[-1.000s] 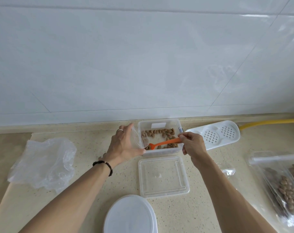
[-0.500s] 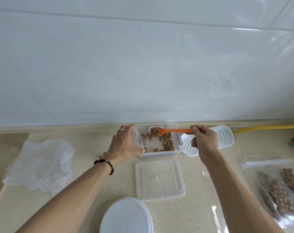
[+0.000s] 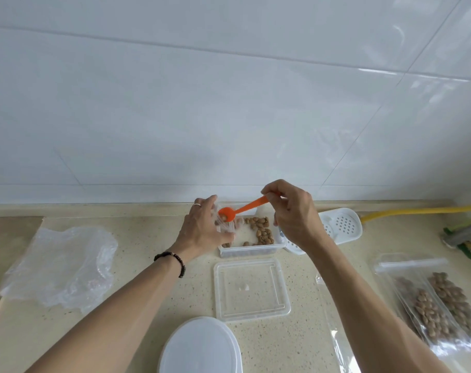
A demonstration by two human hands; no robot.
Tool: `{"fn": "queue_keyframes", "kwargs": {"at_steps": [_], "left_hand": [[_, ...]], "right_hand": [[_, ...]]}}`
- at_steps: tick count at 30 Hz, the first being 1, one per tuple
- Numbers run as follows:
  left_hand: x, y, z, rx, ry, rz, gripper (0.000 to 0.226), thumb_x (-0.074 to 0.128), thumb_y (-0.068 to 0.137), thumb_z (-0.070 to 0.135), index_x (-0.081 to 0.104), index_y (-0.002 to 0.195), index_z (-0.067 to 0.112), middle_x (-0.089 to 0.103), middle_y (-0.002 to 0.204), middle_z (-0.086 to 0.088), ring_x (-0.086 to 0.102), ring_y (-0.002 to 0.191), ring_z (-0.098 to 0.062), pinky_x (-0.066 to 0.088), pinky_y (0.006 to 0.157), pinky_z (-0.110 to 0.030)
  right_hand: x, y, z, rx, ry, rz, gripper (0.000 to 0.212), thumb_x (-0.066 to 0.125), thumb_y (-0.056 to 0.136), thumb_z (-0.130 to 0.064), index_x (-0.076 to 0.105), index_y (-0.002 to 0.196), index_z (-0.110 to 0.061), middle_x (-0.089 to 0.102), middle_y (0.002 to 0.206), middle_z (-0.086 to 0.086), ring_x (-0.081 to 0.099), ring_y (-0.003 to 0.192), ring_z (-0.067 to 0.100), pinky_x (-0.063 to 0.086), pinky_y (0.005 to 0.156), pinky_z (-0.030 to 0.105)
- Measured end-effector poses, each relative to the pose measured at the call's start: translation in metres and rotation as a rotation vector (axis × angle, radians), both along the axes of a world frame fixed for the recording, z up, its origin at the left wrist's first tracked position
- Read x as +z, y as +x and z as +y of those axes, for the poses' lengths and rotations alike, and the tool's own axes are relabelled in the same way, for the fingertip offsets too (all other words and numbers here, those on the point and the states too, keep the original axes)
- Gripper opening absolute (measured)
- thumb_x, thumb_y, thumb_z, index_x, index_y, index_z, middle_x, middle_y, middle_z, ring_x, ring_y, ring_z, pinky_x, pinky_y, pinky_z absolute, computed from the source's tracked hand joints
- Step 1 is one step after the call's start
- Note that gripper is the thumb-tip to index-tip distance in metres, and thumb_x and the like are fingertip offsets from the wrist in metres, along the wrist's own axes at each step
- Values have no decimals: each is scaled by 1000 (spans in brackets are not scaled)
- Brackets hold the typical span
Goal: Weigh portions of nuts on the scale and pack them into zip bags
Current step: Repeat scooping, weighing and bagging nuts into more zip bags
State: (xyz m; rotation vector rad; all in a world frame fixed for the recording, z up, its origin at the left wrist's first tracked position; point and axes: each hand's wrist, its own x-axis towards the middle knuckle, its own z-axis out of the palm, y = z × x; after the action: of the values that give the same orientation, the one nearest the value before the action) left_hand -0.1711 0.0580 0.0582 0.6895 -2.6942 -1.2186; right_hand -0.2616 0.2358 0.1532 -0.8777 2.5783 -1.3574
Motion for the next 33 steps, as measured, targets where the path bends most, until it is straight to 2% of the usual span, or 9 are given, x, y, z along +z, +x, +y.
{"fn": "queue_keyframes", "kwargs": {"at_steps": [5, 8, 11, 14, 17, 20, 23, 26, 33], "left_hand": [[16, 14, 0, 15, 15, 40, 104, 84, 64, 46, 29, 147, 19, 39, 123, 3, 46, 114, -16, 47, 96, -37], [24, 25, 5, 6, 13, 59, 104, 84, 64, 46, 29, 147, 19, 38, 122, 3, 46, 113, -17, 46, 97, -37], [35, 38, 17, -9, 25, 81, 102, 83, 66, 44, 28, 148, 18, 39, 125, 0, 46, 116, -19, 46, 98, -39], [48, 52, 37, -57, 36, 81, 103, 81, 63, 52, 31, 145, 16, 39, 123, 0, 45, 119, -21, 44, 98, -38], [57, 63, 67, -111, 20, 87, 96, 73, 52, 71, 44, 125, 15, 40, 107, 3, 45, 105, -20, 45, 85, -34], [54, 71, 99, -165, -47, 92, 66, 82, 62, 50, 43, 103, 17, 38, 95, 3, 45, 98, -24, 40, 74, -32], [54, 81, 131, -256, -86, 117, 65, 83, 65, 44, 42, 105, 14, 37, 89, 6, 42, 94, -23, 38, 75, -33], [54, 92, 162, -342, -156, 142, 74, 83, 63, 43, 44, 118, 10, 37, 101, 1, 44, 101, -24, 41, 81, -32], [47, 117, 205, -458, -226, 101, 86, 81, 64, 52, 40, 128, 12, 37, 111, -1, 48, 106, -25, 46, 91, -40]], "right_hand": [[18, 17, 5, -3, -1, 10, 19, 56, 96, -9, 66, 89, -24, 67, 73, -4, 59, 58, 37, 50, 54, 44], [25, 31, 16, -77, -62, -37, 19, 58, 96, -7, 69, 90, -22, 63, 64, -8, 60, 55, 26, 46, 47, 29], [29, 52, 36, -257, -194, -108, 18, 59, 94, -6, 71, 90, -20, 67, 66, -2, 62, 53, 6, 51, 55, 23], [26, 72, 65, -477, -391, -235, 16, 61, 91, -4, 73, 90, -14, 71, 70, 4, 63, 54, 10, 56, 59, 27], [16, 96, 99, -633, -565, -350, 14, 62, 90, -2, 72, 86, -11, 69, 70, 5, 61, 55, 13, 55, 60, 27], [2, 121, 135, -769, -695, -449, 13, 61, 91, 0, 69, 85, -8, 69, 74, 10, 58, 56, 14, 54, 58, 24], [-20, 143, 169, -892, -783, -568, 12, 58, 92, 3, 66, 86, -5, 68, 74, 12, 56, 56, 17, 51, 53, 22], [-53, 167, 196, -979, -785, -678, 12, 58, 91, 1, 65, 87, -7, 68, 77, 12, 59, 59, 18, 50, 52, 22], [-118, 223, 233, -1064, -679, -889, 8, 66, 87, -1, 66, 91, -7, 70, 85, 11, 62, 71, 20, 52, 65, 30]]}}
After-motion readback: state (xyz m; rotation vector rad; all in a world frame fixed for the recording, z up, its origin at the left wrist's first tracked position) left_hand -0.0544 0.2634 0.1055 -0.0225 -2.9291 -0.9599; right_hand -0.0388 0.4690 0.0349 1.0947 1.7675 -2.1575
